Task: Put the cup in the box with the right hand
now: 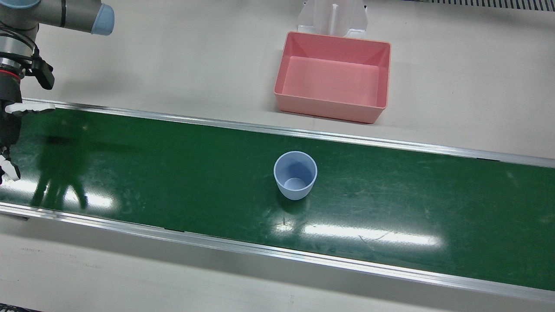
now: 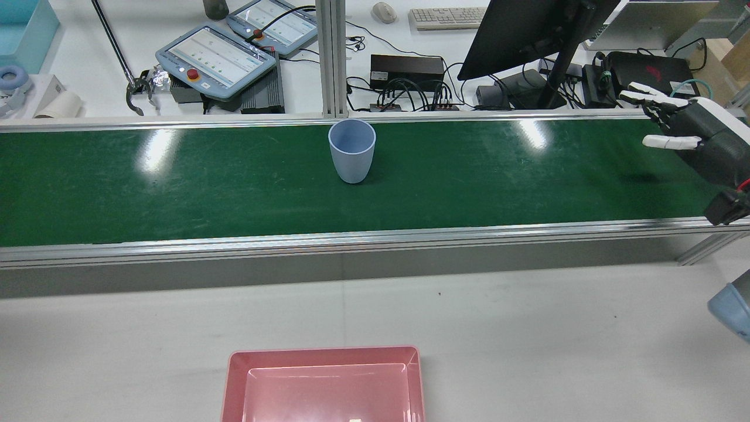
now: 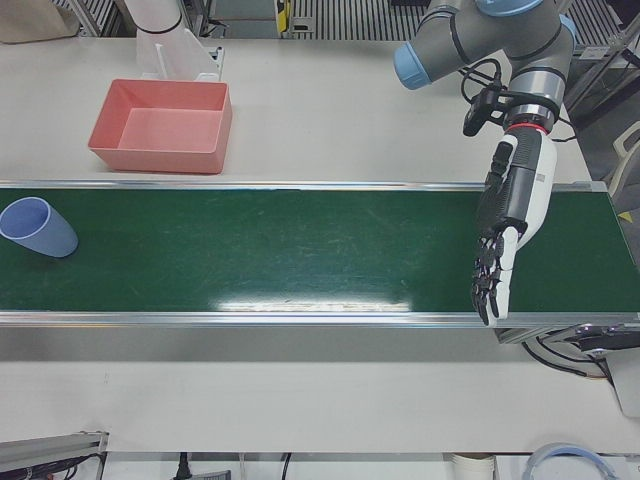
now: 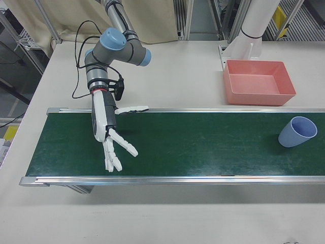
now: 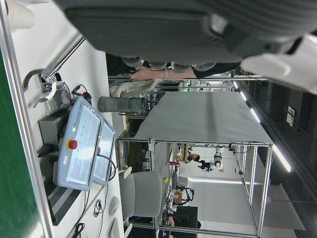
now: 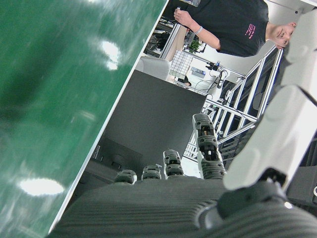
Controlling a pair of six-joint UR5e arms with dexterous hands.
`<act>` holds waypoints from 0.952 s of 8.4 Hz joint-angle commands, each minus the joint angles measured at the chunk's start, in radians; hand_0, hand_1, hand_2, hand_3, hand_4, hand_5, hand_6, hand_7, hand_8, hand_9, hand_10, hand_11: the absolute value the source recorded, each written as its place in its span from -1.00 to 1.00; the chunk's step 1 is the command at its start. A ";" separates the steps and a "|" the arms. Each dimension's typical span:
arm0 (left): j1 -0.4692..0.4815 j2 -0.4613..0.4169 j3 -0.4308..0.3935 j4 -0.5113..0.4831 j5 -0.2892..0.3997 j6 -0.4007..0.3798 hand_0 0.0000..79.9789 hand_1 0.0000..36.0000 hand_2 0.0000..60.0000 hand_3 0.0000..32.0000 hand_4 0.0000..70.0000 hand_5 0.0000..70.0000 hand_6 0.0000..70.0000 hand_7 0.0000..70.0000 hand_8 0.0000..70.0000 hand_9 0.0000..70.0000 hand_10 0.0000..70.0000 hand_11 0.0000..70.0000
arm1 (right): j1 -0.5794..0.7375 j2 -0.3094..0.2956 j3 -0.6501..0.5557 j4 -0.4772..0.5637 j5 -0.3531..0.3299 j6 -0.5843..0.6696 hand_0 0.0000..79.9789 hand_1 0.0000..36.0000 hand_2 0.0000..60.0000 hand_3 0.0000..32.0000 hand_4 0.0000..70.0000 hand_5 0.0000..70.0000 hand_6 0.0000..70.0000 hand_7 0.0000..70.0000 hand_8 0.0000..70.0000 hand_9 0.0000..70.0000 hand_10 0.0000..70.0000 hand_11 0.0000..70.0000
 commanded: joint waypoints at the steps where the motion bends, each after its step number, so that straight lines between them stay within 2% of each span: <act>1: 0.000 0.000 -0.001 0.000 -0.001 0.000 -1.00 -1.00 -1.00 -1.00 -1.00 -1.00 -1.00 -1.00 -1.00 -1.00 -1.00 -1.00 | -0.006 -0.002 0.000 0.000 0.000 -0.002 0.07 -0.64 -0.76 -0.91 -0.69 -0.93 -0.91 -0.59 -0.98 -0.86 -0.96 -0.92; 2: 0.000 0.000 0.001 0.000 -0.001 0.000 -1.00 -1.00 -1.00 -1.00 -1.00 -1.00 -1.00 -1.00 -1.00 -1.00 -1.00 -1.00 | -0.010 -0.002 0.000 0.000 0.000 -0.005 0.04 -0.59 -0.65 -0.91 -0.73 -0.93 -0.91 -0.60 -0.98 -0.86 -0.97 -0.92; 4: 0.000 0.000 0.001 0.000 -0.001 0.000 -1.00 -1.00 -1.00 -1.00 -1.00 -1.00 -1.00 -1.00 -1.00 -1.00 -1.00 -1.00 | -0.015 -0.007 -0.001 0.002 0.002 -0.004 0.11 -0.68 -0.89 -0.90 -0.67 -0.92 -0.91 -0.60 -0.98 -0.86 -0.96 -0.91; 6: 0.000 0.000 0.001 0.000 -0.001 0.000 -1.00 -1.00 -1.00 -1.00 -1.00 -1.00 -1.00 -1.00 -1.00 -1.00 -1.00 -1.00 | -0.017 -0.007 -0.001 0.000 0.002 -0.004 0.06 -0.58 -0.65 -0.90 -0.73 -0.92 -0.91 -0.59 -0.98 -0.85 -0.96 -0.91; 7: 0.000 0.002 0.001 0.000 -0.001 0.000 -1.00 -1.00 -1.00 -1.00 -1.00 -1.00 -1.00 -1.00 -1.00 -1.00 -1.00 -1.00 | -0.018 -0.007 -0.001 0.002 0.002 -0.004 0.08 -0.63 -0.76 -0.93 -0.68 -0.92 -0.91 -0.58 -0.98 -0.85 -0.96 -0.91; 8: 0.000 0.000 0.001 0.000 0.001 0.000 -1.00 -1.00 -1.00 -1.00 -1.00 -1.00 -1.00 -1.00 -1.00 -1.00 -1.00 -1.00 | -0.023 -0.007 -0.003 0.000 0.002 -0.004 0.02 -0.54 -0.52 -0.91 -0.75 -0.93 -0.91 -0.58 -0.97 -0.85 -0.96 -0.91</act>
